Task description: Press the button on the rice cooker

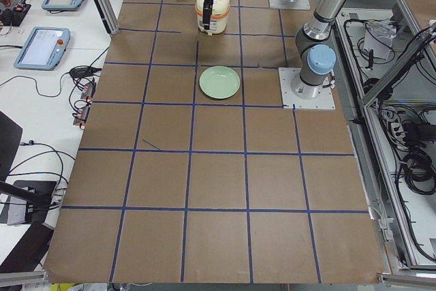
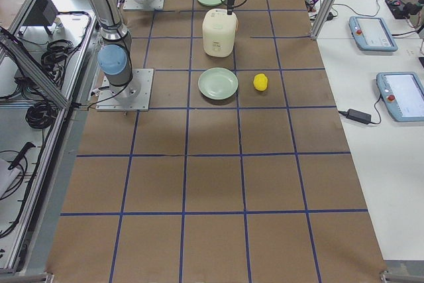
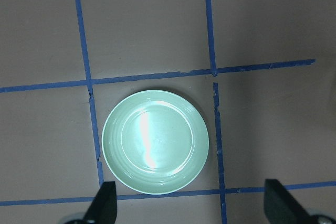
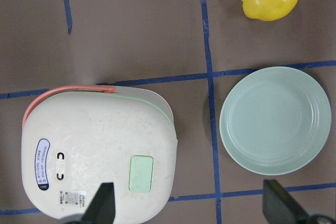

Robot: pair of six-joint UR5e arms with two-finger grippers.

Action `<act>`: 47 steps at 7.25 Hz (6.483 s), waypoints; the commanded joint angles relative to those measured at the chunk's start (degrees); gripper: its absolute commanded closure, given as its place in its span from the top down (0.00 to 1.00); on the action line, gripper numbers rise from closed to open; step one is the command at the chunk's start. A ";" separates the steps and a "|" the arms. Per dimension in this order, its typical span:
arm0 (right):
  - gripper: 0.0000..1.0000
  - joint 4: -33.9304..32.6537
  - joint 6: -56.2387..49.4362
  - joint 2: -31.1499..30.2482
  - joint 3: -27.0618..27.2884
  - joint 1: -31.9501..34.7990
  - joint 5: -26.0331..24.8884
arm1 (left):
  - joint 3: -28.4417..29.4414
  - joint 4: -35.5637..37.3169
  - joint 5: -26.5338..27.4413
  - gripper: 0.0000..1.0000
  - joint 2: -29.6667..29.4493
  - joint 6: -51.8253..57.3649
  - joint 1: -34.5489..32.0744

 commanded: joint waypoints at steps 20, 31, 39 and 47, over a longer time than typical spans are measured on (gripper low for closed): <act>1.00 -5.40 4.67 1.20 1.77 0.31 0.80 | 0.00 0.00 0.00 1.00 0.00 0.00 0.00; 0.13 -5.31 6.61 0.85 12.14 2.68 5.55 | 0.00 0.00 0.00 1.00 0.00 0.00 0.00; 0.16 -8.11 5.55 3.30 11.62 2.69 5.81 | 0.00 0.00 0.00 1.00 0.00 0.00 0.00; 0.16 -8.39 5.64 4.71 12.06 2.68 5.90 | 0.00 0.00 0.00 1.00 0.00 0.00 0.00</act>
